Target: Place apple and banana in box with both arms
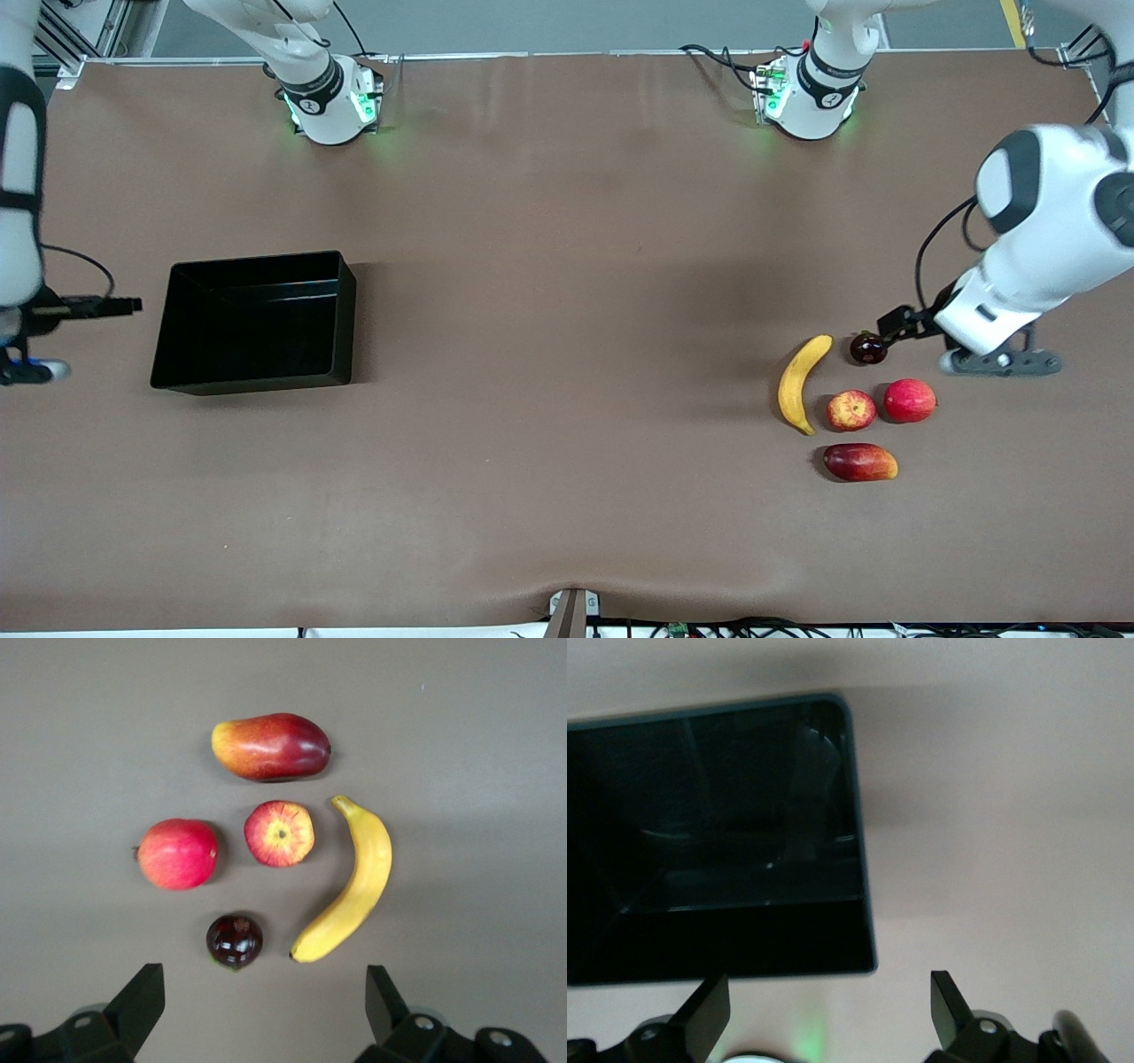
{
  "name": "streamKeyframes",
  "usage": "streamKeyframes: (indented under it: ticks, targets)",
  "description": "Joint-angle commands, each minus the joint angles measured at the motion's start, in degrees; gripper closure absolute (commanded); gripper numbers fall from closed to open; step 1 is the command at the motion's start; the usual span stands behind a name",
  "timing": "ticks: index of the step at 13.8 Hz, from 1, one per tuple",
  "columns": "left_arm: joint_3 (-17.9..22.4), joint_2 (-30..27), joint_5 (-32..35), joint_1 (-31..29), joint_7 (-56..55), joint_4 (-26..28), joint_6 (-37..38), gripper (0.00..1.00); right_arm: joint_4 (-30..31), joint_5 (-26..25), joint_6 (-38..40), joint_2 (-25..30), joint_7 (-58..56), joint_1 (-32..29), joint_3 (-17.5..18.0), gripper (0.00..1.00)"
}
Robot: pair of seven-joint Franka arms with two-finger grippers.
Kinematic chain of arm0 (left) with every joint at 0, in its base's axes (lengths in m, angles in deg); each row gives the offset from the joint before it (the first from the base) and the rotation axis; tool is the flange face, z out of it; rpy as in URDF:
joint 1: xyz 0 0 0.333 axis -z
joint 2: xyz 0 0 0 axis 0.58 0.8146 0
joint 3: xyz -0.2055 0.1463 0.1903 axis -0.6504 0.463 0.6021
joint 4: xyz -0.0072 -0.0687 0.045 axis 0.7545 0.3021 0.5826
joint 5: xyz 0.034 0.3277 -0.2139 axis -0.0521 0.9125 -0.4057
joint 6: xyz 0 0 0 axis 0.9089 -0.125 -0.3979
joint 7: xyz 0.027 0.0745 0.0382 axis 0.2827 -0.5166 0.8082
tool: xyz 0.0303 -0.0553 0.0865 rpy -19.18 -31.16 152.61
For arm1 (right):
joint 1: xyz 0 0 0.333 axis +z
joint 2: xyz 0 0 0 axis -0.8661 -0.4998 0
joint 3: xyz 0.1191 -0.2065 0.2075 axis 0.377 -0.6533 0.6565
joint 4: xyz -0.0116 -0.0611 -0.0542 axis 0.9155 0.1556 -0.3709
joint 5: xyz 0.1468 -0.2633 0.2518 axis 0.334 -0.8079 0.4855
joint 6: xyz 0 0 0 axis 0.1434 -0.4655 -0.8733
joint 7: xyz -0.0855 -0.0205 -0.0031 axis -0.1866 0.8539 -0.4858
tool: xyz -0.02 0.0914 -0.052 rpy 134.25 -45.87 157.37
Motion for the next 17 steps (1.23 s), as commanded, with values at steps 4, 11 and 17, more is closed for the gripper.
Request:
streamKeyframes:
  ticks: [4,11,17]
  targets:
    - [-0.3,8.0,3.3,-1.0,1.3,-0.5,-10.9,0.00,12.6,3.7,-18.5,-0.5,-6.9,-1.9,1.0,0.20]
    - [-0.6,14.3,1.0,-0.7,0.6,-2.1,-16.0,0.00,12.9,5.1,-18.0,-2.2,-10.2,-2.6,1.0,1.00]
    - [-0.6,19.3,1.1,-2.7,1.3,-6.1,-16.3,0.00,5.0,11.3,-6.0,-1.4,-6.6,-1.7,1.0,1.00]
